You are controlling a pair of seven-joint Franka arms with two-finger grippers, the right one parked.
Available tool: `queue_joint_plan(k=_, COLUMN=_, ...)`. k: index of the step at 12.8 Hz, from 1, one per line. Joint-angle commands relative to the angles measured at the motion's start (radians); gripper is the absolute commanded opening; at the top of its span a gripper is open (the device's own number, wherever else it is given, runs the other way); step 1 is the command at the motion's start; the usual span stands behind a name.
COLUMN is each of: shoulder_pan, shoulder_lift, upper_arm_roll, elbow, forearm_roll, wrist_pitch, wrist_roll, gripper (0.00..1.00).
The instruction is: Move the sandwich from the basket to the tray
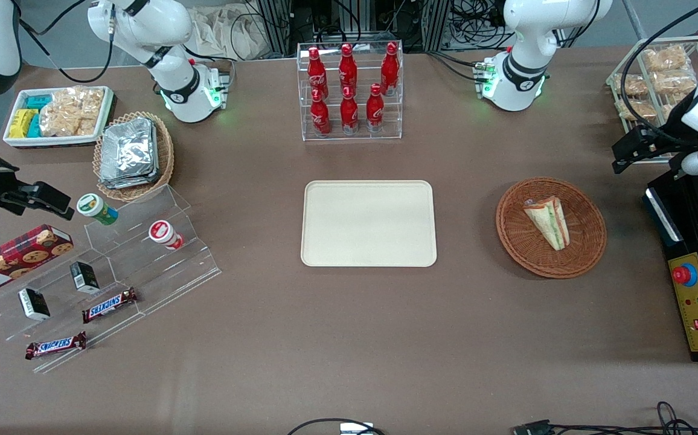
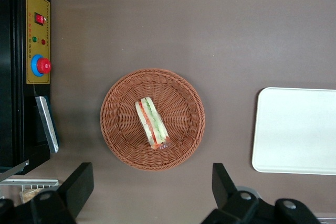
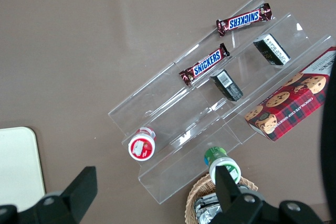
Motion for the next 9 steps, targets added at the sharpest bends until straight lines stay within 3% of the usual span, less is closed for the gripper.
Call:
queue_joint_plan(k=1, shoulder_pan=0.0, shoulder_lift=-0.016, upper_arm_roll=-0.003, elbow=-0.021, forearm_roll=0.008, wrist_pitch=-0.024, wrist_roll=-0.054, gripper=1.0)
queue_joint_plan(k=9, shoulder_pan=0.023, shoulder_lift=0.031, upper_arm_roll=0.007, elbow=-0.005, forearm_roll=0.016, wrist_pitch=-0.074, wrist_roll=-0.057, gripper=1.0)
